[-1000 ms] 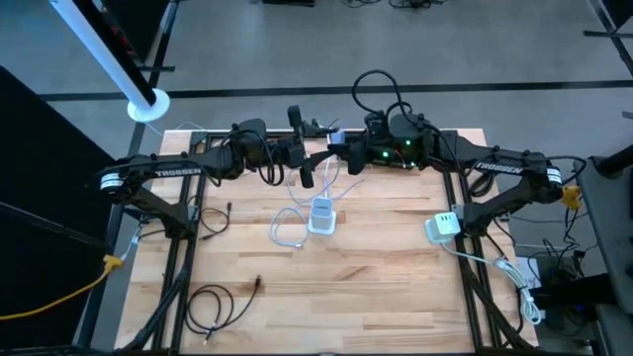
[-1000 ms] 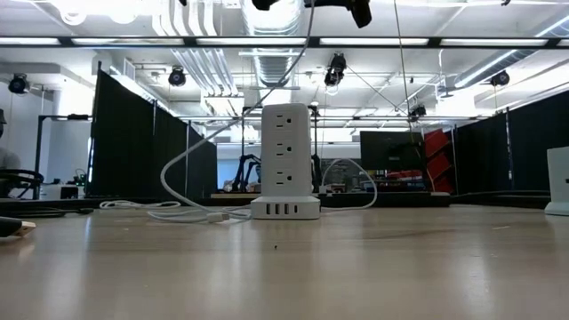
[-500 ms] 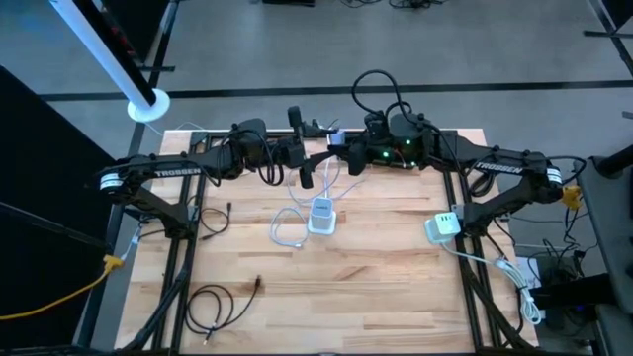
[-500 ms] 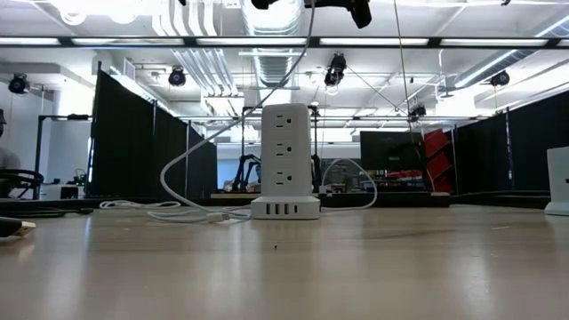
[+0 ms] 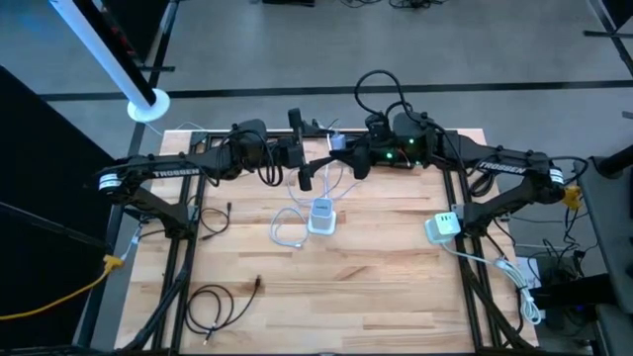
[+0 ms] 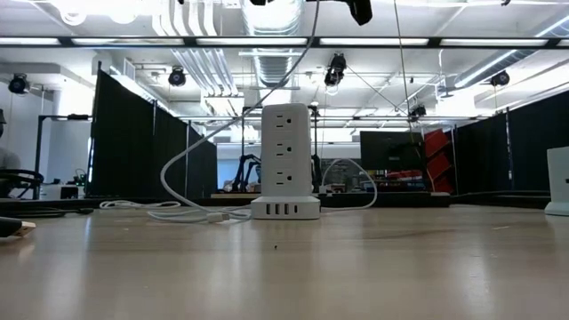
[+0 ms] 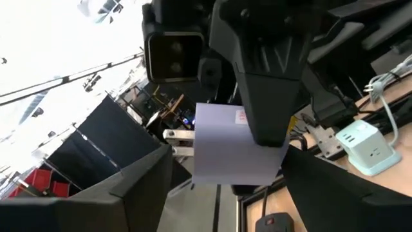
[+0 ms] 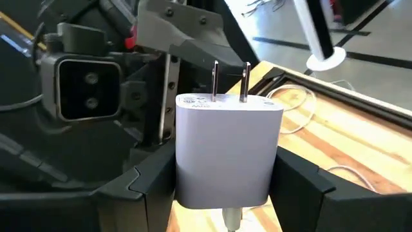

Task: Insert USB
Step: Insert the purple charger adapter into the right white outlet extension

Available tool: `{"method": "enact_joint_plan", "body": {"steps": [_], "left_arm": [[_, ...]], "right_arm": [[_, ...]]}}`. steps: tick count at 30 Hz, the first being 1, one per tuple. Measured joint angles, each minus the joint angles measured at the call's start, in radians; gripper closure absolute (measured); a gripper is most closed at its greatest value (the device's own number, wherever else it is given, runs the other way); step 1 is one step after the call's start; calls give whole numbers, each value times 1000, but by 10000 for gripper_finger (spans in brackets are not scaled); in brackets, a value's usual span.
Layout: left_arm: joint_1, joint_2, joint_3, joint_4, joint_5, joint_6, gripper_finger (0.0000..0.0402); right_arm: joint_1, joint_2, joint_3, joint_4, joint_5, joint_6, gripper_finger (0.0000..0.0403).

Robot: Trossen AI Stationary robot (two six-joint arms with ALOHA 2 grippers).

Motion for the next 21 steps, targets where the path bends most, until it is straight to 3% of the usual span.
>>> {"method": "enact_joint_plan", "body": {"steps": [9,14,21], "left_arm": [[2,-63,1,-16,49,2,128],[2,-87,1,-63,135,7,128],[-11,-83,1,-128,176,239,128]], "right_arm": [[1,-45,0,1,-151,54,210],[1,-52,0,6,-236,117,210],[1,-48,0,50,-332,264,210]]}}
